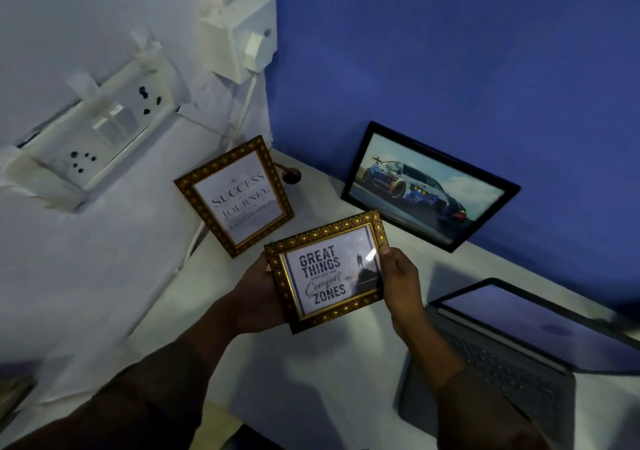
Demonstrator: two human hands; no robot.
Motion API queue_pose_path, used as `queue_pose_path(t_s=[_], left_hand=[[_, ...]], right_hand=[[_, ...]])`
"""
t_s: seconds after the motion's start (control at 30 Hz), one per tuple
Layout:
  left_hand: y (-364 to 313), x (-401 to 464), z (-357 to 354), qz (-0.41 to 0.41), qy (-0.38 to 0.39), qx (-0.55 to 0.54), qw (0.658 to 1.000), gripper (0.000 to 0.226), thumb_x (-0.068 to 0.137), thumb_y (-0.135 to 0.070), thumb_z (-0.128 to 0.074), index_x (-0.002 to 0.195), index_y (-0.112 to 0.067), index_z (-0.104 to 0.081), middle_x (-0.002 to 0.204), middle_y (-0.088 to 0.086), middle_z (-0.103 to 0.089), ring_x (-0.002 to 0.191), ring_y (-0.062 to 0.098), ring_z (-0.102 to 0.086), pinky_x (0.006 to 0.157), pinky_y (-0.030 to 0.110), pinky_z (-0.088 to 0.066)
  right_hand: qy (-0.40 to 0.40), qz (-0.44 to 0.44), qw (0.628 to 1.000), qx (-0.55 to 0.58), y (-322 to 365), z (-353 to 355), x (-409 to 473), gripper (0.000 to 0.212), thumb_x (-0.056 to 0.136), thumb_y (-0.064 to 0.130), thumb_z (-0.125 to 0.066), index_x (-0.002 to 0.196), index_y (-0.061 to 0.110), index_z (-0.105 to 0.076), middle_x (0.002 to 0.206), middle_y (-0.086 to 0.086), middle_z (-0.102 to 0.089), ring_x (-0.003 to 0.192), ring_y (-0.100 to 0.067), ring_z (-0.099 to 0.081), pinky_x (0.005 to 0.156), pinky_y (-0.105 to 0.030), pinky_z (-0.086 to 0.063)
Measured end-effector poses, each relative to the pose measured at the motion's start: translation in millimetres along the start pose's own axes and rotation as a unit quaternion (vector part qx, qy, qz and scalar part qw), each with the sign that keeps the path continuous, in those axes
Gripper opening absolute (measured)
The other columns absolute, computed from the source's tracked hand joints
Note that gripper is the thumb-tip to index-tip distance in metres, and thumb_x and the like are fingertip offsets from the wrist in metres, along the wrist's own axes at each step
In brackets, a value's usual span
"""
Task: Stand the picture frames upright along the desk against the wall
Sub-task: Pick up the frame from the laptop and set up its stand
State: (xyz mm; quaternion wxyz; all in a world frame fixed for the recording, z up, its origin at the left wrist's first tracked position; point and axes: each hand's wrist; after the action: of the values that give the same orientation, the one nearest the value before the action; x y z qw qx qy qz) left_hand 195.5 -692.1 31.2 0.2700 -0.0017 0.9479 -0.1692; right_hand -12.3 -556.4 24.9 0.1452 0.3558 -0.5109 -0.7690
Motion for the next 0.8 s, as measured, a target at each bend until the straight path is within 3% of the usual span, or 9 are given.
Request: queue_pose_path(t_s=[0.1,0.17,0.27,0.37,0.5,0.63,0.73,0.8], left_hand=[[-4.6,6.3,9.9,-0.017,-0.021,-0.026,0.999,0.078,0.102,-0.066,-0.023,0.157,-0.014,-0.038,0.163,0.016,-0.035,0.151,0.038,-0.032,0.125,0.061,-0.011],[-7.5,9.4,12.2,-0.04,-0.072,-0.031,0.996,0.074,0.102,-0.063,-0.027,0.149,-0.011,-0.051,0.157,0.018,-0.046,0.144,0.039,-0.044,0.122,0.061,-0.025],[-12.0,8.2,12.1,-0.08,-0.12,-0.013,0.989,0.076,0.1,-0.066,-0.026,0.127,-0.013,-0.073,0.141,0.018,-0.063,0.126,0.037,-0.064,0.104,0.056,-0.05],[-13.8,3.6,13.7,-0.091,-0.171,0.022,0.981,0.075,0.102,-0.064,-0.026,0.111,-0.015,-0.081,0.128,0.015,-0.072,0.112,0.033,-0.072,0.093,0.051,-0.059],[-10.2,6.7,22.0,-0.06,-0.179,0.091,0.978,0.072,0.101,-0.063,-0.027,0.117,-0.014,-0.076,0.129,0.015,-0.071,0.113,0.03,-0.072,0.093,0.044,-0.059],[-2.8,16.8,32.0,-0.051,-0.169,0.119,0.977,0.073,0.101,-0.063,-0.024,0.115,-0.017,-0.08,0.131,0.014,-0.07,0.117,0.03,-0.07,0.099,0.044,-0.054],[1.4,27.1,40.0,-0.06,-0.171,0.122,0.976,0.076,0.1,-0.066,-0.027,0.13,-0.01,-0.069,0.137,0.018,-0.066,0.128,0.037,-0.062,0.111,0.05,-0.044],[1.8,33.6,43.2,-0.061,-0.178,0.134,0.973,0.078,0.099,-0.066,-0.028,0.135,-0.008,-0.064,0.136,0.019,-0.066,0.128,0.038,-0.061,0.111,0.05,-0.044]], right_hand=[[0.015,-0.006,1.0,0.0,-1.2,-9.7,0.3,0.037,0.107,0.039,-0.045,0.097,0.012,-0.069,0.093,-0.008,-0.077,0.089,-0.028,-0.075,0.076,-0.036,-0.058],[0.018,-0.008,1.0,0.012,-3.5,-16.5,-0.9,0.037,0.107,0.038,-0.043,0.102,0.011,-0.068,0.096,-0.008,-0.078,0.089,-0.024,-0.076,0.077,-0.032,-0.059],[0.037,-0.013,0.999,0.009,-7.8,-22.9,-3.8,0.038,0.108,0.039,-0.041,0.108,0.012,-0.068,0.102,-0.006,-0.078,0.091,-0.018,-0.076,0.076,-0.023,-0.058],[0.071,-0.02,0.997,-0.024,-13.4,-20.9,-6.0,0.032,0.106,0.041,-0.044,0.116,0.021,-0.068,0.108,0.002,-0.077,0.095,-0.01,-0.074,0.08,-0.022,-0.053],[0.122,-0.036,0.988,-0.09,-24.3,-5.7,-3.1,0.028,0.099,0.038,-0.061,0.126,0.031,-0.065,0.117,0.009,-0.075,0.107,-0.009,-0.07,0.096,-0.031,-0.052],[0.136,-0.038,0.976,-0.164,-31.4,8.5,-2.0,0.044,0.094,0.037,-0.068,0.137,0.034,-0.057,0.128,0.011,-0.069,0.118,-0.012,-0.064,0.102,-0.036,-0.049],[0.141,-0.051,0.972,-0.183,-29.2,12.4,-2.0,0.053,0.091,0.035,-0.07,0.141,0.036,-0.051,0.131,0.011,-0.067,0.12,-0.013,-0.062,0.101,-0.036,-0.048],[0.146,-0.058,0.967,-0.201,-24.9,13.0,-1.6,0.057,0.092,0.033,-0.071,0.144,0.035,-0.046,0.129,0.012,-0.064,0.117,-0.013,-0.06,0.094,-0.032,-0.045]])
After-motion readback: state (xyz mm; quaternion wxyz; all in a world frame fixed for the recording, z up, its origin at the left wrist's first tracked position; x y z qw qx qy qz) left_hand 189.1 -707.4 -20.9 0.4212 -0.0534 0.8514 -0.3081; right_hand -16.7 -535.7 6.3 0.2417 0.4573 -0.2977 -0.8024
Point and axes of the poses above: each hand's wrist, its own x-axis towards the middle knuckle, its own z-axis out of the back of the hand, y = z × x
